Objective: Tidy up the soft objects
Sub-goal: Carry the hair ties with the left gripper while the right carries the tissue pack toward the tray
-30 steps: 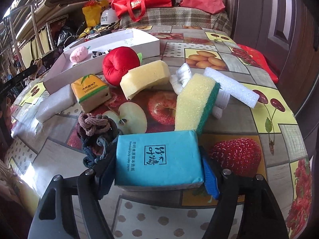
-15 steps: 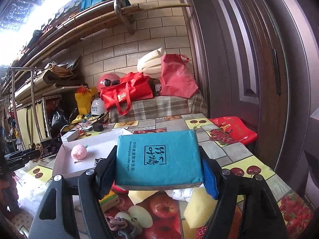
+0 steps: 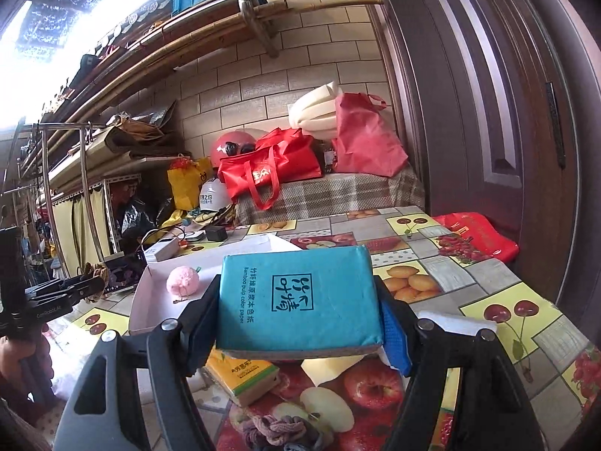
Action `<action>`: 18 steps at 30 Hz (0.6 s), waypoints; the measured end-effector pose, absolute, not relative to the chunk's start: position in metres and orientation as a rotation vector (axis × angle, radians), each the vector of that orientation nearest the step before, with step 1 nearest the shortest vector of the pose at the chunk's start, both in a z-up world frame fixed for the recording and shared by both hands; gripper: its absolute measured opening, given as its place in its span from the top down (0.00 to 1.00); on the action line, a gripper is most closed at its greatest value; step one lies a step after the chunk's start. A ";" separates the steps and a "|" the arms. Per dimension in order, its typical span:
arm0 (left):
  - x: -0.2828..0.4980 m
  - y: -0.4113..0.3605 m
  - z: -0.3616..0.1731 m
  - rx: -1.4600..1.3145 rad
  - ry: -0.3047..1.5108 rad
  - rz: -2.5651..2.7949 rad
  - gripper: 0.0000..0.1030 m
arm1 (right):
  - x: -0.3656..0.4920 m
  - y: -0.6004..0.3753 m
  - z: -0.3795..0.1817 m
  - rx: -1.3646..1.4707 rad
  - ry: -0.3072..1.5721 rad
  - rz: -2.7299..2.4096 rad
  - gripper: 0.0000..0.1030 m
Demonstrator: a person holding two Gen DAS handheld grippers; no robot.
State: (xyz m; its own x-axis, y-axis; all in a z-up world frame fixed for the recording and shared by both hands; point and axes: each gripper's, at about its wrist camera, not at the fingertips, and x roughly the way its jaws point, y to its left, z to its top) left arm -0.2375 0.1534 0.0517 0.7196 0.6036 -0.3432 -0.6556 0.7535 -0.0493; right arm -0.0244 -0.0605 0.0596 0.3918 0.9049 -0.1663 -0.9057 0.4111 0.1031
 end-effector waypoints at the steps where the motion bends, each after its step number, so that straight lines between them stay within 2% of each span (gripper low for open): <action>1: -0.237 0.154 0.051 -0.173 0.320 0.703 0.60 | -0.028 -0.056 0.060 -0.011 0.205 1.164 0.29; 18: -0.232 0.162 0.046 -0.199 0.361 0.720 0.60 | -0.050 -0.011 0.055 -0.020 0.253 1.267 0.29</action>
